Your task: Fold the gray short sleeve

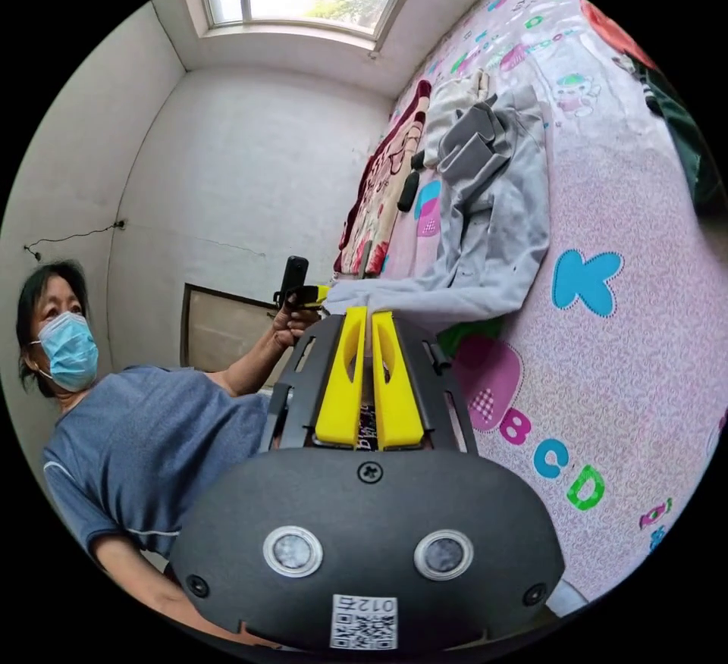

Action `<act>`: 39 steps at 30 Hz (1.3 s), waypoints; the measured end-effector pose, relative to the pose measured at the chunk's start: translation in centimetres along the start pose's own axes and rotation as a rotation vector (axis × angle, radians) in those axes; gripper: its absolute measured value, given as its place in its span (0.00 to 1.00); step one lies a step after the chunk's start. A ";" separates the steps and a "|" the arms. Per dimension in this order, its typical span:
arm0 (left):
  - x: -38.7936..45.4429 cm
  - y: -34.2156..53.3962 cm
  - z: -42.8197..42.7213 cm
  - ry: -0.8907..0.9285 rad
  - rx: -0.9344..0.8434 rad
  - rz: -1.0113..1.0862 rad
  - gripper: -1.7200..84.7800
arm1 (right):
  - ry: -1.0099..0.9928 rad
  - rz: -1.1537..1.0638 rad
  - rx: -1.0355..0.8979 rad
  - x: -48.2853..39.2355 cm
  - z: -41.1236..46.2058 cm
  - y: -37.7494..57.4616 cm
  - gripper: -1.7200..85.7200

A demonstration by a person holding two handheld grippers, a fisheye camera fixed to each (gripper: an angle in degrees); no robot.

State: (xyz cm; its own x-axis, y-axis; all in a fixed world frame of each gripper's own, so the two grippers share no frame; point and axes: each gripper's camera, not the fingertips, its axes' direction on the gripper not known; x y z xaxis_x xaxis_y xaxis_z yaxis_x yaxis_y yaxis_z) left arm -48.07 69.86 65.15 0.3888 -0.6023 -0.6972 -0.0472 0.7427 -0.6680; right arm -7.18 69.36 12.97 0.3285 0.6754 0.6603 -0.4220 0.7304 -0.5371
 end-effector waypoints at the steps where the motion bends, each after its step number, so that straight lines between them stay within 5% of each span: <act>1: 0.2 -1.7 -0.6 -0.011 0.022 0.010 0.03 | 0.010 -0.006 0.020 0.6 0.1 -1.9 0.02; 11: -0.7 -17.3 -4.0 -0.010 0.140 -0.056 0.04 | 0.080 0.038 0.126 8.9 2.8 -20.4 0.03; 23: -5.3 -32.6 -3.4 -0.059 0.140 -0.236 0.07 | 0.303 0.183 0.008 23.3 12.3 -38.5 0.05; 32: -4.5 -33.2 -5.5 0.139 0.308 -0.168 0.09 | 0.301 0.158 -0.036 26.4 16.1 -42.0 0.14; 39: 3.4 -32.2 -5.8 -0.140 0.348 0.046 0.05 | 0.625 -0.076 0.069 20.1 17.9 -40.6 0.13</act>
State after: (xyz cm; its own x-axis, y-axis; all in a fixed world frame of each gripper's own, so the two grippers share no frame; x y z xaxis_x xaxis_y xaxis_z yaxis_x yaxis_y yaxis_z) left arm -50.57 42.18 82.80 0.5169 -0.5377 -0.6661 0.2379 0.8377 -0.4916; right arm 1.43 51.44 57.44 0.7826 0.5689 0.2526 -0.4246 0.7847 -0.4516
